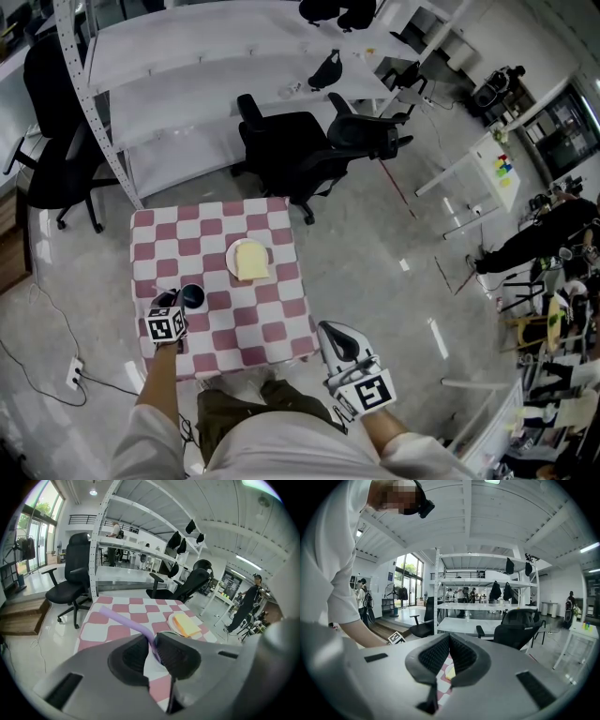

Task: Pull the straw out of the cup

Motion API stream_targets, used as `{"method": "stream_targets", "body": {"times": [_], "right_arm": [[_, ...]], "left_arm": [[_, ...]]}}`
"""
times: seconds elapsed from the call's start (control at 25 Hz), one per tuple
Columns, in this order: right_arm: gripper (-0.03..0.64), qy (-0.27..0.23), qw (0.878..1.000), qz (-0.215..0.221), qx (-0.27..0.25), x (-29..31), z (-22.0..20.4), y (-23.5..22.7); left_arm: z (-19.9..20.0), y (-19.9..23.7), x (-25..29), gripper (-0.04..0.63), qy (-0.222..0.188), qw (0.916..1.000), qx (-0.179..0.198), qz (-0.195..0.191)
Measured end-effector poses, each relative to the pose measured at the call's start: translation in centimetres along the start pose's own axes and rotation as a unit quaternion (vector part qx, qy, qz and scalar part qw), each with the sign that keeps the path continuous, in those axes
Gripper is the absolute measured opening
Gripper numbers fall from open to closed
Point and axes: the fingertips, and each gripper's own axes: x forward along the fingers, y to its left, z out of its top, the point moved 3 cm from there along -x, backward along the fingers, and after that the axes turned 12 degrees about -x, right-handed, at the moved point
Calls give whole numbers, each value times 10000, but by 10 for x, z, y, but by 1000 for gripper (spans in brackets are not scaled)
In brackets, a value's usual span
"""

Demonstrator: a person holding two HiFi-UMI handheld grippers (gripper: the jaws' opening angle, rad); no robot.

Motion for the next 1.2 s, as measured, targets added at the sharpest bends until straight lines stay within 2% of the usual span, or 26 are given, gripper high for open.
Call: {"method": "stream_targets", "body": {"times": [0.16,0.48,0.76,1.2], "right_arm": [[5,-17,10000,8,-14,1,1,-1],[5,-55,10000,42,-7,3,2,1],[5,-135,9998,128,8,6,4,5],[5,-371,9989,290,85,19,14,16]], "left_arm": [[1,-4,1,38,0,10000,6,-53],[3,-9,-4,34,-60,9999,33,-152],[15,-17,-23,34,-292,9992,147,-243],[45,-47,-79,34,-741,9939,616,-532]]}}
